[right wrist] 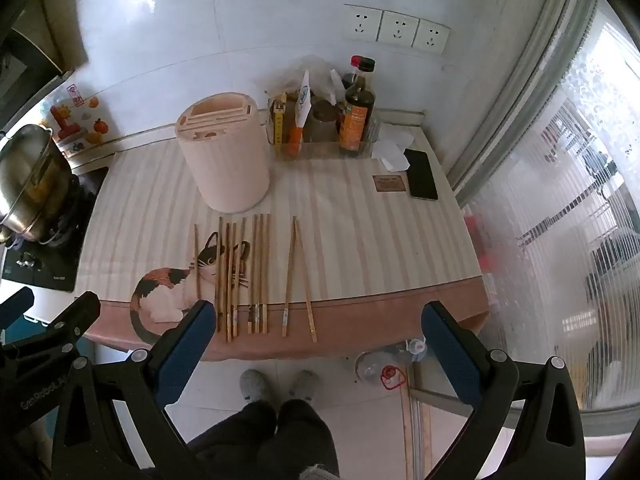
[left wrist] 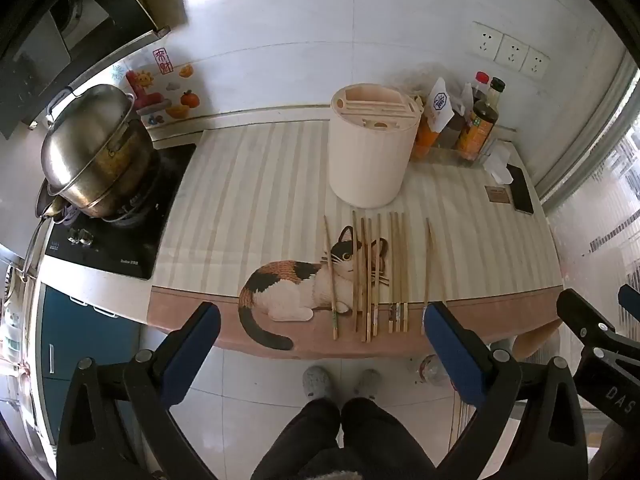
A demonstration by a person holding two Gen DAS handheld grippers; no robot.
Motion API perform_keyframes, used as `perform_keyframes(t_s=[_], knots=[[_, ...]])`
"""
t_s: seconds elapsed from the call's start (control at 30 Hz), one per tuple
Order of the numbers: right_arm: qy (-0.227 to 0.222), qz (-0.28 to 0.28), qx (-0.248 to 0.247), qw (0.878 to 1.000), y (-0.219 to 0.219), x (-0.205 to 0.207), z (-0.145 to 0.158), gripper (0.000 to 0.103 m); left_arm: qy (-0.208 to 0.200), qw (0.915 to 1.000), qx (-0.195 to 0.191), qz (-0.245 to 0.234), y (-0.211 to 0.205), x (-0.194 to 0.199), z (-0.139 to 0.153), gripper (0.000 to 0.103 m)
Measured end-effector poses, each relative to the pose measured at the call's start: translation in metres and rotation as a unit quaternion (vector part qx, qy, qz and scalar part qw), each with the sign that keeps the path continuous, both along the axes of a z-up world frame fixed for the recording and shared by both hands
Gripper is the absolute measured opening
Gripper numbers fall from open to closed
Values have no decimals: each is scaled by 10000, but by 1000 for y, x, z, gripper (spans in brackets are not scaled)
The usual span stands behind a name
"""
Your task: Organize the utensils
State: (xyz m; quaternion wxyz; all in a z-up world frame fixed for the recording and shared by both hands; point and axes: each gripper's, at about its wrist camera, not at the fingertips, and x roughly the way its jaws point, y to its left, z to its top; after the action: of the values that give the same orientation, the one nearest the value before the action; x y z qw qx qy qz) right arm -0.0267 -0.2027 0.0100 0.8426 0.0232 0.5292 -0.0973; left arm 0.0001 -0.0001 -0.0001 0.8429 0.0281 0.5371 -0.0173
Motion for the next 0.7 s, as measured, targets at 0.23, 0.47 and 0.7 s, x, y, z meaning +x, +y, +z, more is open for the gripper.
perform_keyframes(t_s=[0.23, 0.47, 0.7], knots=[[5, 21, 63, 10000, -1, 0, -1, 103, 2, 10000, 15, -6, -1, 0, 0, 103], [-9, -16, 16, 10000, 4, -3, -1, 103, -28, 10000, 22, -3, -1, 1, 1, 103], [-9, -30, 6, 10000, 0, -4, 3, 103, -106, 9999, 29, -28, -2, 0, 6, 103]])
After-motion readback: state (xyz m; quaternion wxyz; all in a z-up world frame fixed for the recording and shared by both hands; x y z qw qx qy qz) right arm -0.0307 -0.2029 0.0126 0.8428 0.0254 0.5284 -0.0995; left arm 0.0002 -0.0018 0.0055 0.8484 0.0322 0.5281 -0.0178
